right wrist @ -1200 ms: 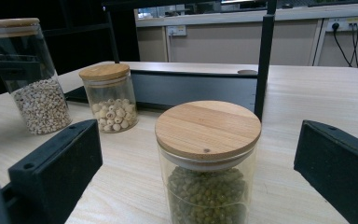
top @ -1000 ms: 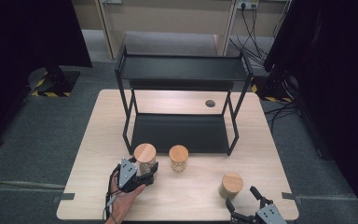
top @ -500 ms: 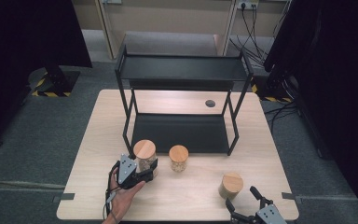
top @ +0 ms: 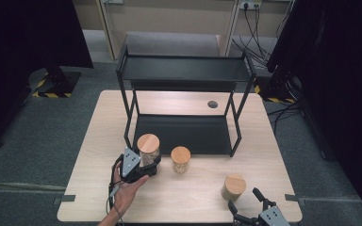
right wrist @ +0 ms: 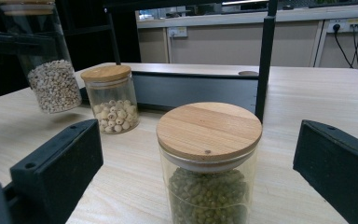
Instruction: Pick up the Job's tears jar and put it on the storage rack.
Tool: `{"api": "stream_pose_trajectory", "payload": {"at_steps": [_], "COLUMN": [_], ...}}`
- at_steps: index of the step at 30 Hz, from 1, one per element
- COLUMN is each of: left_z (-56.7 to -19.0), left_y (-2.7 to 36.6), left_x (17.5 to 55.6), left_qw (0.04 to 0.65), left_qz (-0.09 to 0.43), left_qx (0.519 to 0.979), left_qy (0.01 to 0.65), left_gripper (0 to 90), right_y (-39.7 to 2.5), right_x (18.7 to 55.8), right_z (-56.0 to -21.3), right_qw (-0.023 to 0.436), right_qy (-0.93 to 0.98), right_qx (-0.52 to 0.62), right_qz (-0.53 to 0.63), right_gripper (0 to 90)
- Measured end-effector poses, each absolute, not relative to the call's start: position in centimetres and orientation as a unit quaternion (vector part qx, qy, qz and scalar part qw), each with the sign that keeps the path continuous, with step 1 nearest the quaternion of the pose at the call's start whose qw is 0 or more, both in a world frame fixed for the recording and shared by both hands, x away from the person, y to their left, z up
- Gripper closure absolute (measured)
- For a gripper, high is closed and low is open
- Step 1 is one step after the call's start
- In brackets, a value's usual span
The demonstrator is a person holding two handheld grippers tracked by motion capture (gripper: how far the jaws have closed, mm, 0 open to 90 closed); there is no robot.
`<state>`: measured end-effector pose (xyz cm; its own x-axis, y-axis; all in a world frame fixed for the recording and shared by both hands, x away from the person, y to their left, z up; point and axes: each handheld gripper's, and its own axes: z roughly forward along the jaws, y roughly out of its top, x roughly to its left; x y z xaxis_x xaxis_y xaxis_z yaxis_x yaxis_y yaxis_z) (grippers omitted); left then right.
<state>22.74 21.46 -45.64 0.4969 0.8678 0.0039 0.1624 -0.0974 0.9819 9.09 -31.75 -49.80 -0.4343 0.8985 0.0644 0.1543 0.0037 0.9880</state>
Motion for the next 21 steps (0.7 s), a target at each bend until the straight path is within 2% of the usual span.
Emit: {"api": "stream_pose_trajectory", "payload": {"at_steps": [21], "left_z": [-44.2], "left_y": [20.4], "left_x": [26.2], "left_qw": [0.546], "left_qz": [0.325], "left_qx": [0.662], "left_qy": [0.397], "left_gripper": [25.1], "right_y": [-31.8], "right_x": [9.1], "right_z": [-49.8], "right_qw": [0.326], "right_qy": [0.626], "right_qx": [0.421], "right_qz": [0.569], "right_gripper": [1.7]}}
